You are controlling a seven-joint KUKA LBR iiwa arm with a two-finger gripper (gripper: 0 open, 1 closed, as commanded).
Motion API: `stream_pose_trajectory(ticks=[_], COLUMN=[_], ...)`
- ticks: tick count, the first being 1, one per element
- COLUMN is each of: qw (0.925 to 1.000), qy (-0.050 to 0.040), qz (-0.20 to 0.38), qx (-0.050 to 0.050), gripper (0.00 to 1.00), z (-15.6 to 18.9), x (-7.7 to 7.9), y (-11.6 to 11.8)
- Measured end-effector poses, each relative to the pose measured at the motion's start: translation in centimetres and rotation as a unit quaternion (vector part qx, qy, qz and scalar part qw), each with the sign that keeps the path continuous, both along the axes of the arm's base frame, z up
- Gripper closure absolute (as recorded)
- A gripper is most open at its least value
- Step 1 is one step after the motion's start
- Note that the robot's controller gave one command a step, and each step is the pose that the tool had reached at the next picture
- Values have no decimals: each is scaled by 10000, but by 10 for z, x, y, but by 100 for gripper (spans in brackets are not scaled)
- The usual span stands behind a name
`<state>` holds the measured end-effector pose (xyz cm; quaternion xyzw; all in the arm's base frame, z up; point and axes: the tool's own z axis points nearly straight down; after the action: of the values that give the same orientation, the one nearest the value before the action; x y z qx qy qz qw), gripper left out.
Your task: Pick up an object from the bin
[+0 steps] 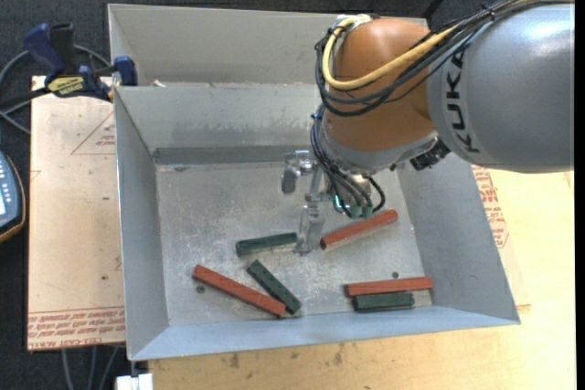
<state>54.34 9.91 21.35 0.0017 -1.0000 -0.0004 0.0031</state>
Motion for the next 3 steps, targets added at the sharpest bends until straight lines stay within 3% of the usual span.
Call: stream_pose_trajectory(ticks=[1,2,3], qw=[9974,9966,9969], qy=[-36,-43,-21], qz=[-716,-820,-788], qx=[5,19,-9], gripper=[0,0,0], z=[-145,-112,-112], x=[-44,-54,-62], y=[30,85,69])
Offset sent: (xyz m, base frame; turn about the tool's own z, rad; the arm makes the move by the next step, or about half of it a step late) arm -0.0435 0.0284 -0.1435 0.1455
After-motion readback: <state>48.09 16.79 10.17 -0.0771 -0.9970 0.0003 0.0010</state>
